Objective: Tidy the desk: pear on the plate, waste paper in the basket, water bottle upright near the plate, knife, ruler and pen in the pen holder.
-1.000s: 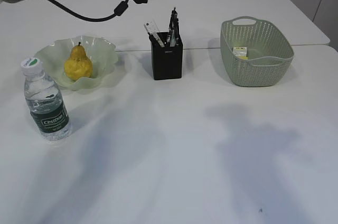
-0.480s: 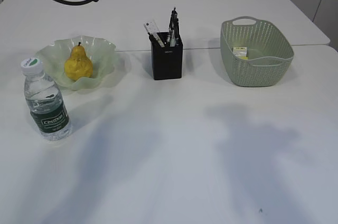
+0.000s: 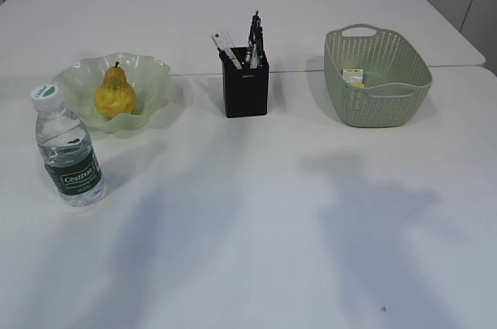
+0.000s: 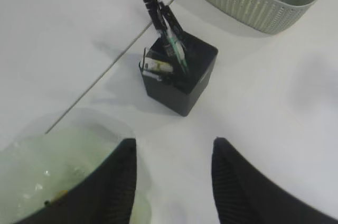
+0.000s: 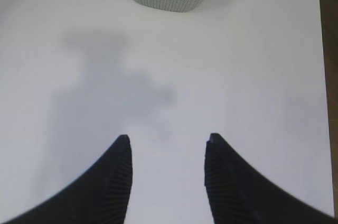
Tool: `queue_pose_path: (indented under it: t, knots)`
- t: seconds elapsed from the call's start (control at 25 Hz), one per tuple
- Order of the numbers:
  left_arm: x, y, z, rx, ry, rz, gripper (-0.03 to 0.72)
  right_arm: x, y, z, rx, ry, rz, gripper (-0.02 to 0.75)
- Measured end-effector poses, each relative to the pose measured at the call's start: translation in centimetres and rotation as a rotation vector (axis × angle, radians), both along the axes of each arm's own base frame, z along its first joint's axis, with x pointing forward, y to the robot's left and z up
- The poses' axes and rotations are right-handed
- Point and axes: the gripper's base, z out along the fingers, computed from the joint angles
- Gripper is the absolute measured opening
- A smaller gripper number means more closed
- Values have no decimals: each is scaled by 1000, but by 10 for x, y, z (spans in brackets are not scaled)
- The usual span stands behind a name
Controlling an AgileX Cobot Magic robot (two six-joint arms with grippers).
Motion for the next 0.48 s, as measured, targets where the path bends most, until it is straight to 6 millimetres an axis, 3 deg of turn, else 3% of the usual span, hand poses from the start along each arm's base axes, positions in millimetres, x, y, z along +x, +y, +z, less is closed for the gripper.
queue_pose_path:
  t: [0.48]
  knots:
    - [-31, 23, 36, 19, 149, 319, 327, 0, 1, 0, 8, 1, 1, 368]
